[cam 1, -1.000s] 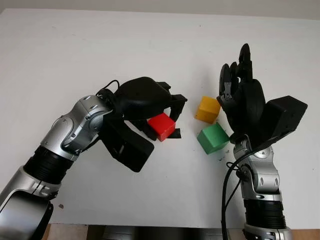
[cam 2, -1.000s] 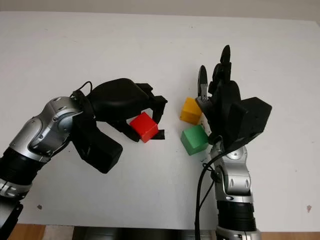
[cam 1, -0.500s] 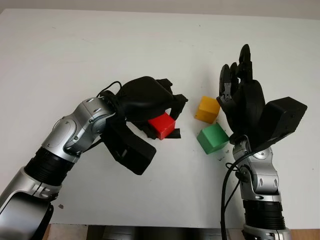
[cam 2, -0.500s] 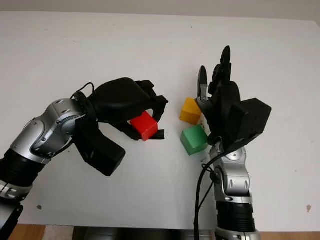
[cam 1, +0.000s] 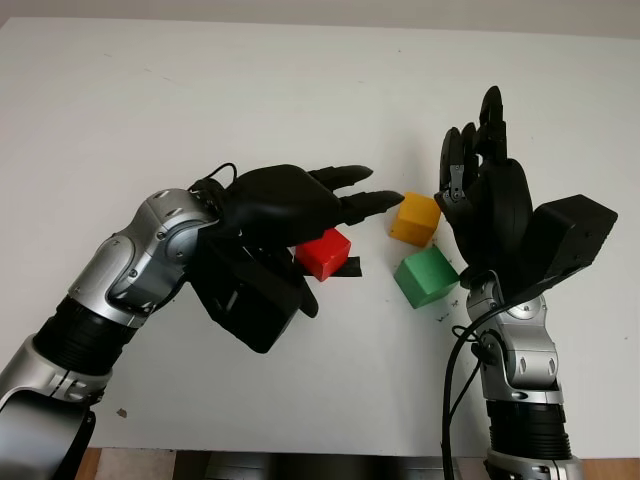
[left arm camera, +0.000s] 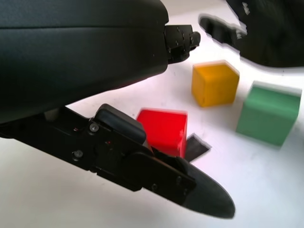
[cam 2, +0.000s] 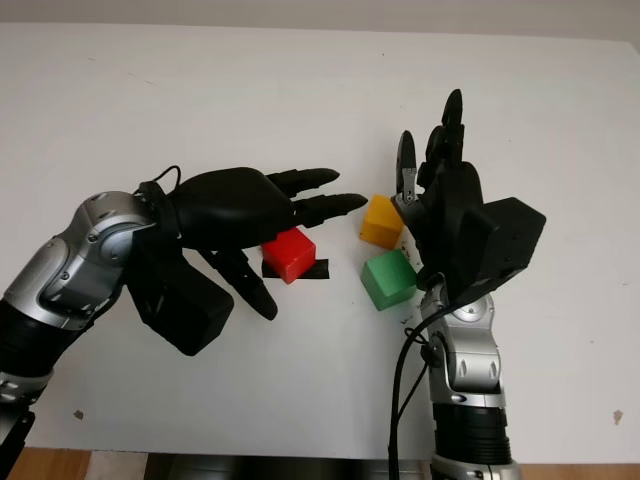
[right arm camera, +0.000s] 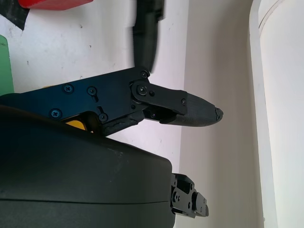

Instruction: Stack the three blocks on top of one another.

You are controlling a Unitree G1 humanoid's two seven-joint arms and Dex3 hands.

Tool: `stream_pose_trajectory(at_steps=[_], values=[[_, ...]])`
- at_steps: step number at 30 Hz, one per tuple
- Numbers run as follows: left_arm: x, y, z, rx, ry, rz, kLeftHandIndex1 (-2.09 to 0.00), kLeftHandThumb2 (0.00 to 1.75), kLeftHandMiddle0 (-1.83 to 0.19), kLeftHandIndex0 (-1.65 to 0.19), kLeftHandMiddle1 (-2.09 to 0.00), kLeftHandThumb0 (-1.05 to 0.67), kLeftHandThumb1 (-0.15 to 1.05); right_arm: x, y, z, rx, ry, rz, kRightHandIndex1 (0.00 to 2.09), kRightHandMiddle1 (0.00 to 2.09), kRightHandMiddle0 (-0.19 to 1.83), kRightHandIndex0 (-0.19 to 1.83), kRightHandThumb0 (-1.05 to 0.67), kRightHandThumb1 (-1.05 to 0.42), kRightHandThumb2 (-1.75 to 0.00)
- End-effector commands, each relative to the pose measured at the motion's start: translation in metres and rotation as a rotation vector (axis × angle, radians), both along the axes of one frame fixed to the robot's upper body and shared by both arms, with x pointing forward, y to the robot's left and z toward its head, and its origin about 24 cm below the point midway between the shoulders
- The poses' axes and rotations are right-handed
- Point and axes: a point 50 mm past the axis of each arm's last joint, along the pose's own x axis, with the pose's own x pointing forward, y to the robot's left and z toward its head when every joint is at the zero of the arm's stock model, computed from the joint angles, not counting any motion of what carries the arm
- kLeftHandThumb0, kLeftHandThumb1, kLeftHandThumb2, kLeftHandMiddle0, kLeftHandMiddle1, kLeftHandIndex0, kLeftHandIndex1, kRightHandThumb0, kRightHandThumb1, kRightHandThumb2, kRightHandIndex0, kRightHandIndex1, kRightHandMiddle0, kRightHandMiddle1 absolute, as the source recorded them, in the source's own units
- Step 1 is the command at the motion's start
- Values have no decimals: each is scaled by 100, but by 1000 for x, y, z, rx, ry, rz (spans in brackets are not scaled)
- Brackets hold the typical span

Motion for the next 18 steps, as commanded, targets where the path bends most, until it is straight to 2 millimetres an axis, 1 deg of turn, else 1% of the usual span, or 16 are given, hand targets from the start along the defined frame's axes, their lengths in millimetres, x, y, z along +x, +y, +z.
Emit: stream_pose_trajectory(at_steps=[1,2,3,5,7,8,11,12,13,14,16,18], values=[[0,11,12,-107,14,41,0,6,19,19,0,-105,96,-3,-4,1,-9,-2,-10,0,0,-19,-19,-60,-105,-59],[0,15,16,-161,32,58,0,6,19,19,0,-105,97,-3,-4,1,-11,-1,-9,0,0,-19,-19,-60,-105,-60],[1,21,19,-224,47,69,0,8,19,19,0,-105,100,-3,-5,1,-14,1,-9,0,0,-19,-19,-60,-105,-60],[3,35,21,-394,74,87,0,23,19,19,0,-102,104,-3,-6,1,-23,3,-9,0,0,-19,-19,-59,-105,-60],[7,50,17,-581,119,121,0,47,19,19,0,-95,105,-3,-7,2,-27,4,-8,0,0,-19,-19,-59,-105,-60],[9,57,14,-673,139,142,0,52,19,19,0,-93,105,-3,-7,3,-24,2,-8,0,0,-19,-19,-59,-105,-60],[14,77,-4,-934,154,239,0,57,19,19,0,-87,105,-4,-11,4,-23,-14,-5,0,0,-19,-19,-59,-105,-61],[16,85,-15,-1041,149,278,0,57,19,19,0,-84,105,-4,-13,5,-29,-16,-7,0,0,-19,-19,-60,-105,-61],[17,90,-23,-1111,144,304,0,56,19,19,0,-78,105,-4,-14,5,-33,-16,-8,0,0,-19,-19,-61,-105,-60],[18,94,-31,-1188,141,338,0,55,19,19,0,-76,105,-4,-16,6,-36,-13,-13,0,0,-19,-19,-61,-105,-59],[21,102,-48,-1327,131,406,-1,52,18,18,-1,-74,105,-4,-18,7,-52,-10,-20,0,0,-19,-19,-61,-105,-58],[24,107,-65,-1404,144,451,-2,52,18,17,-2,-77,105,-4,-20,9,-70,-11,-18,0,0,-19,-19,-59,-105,-59]])
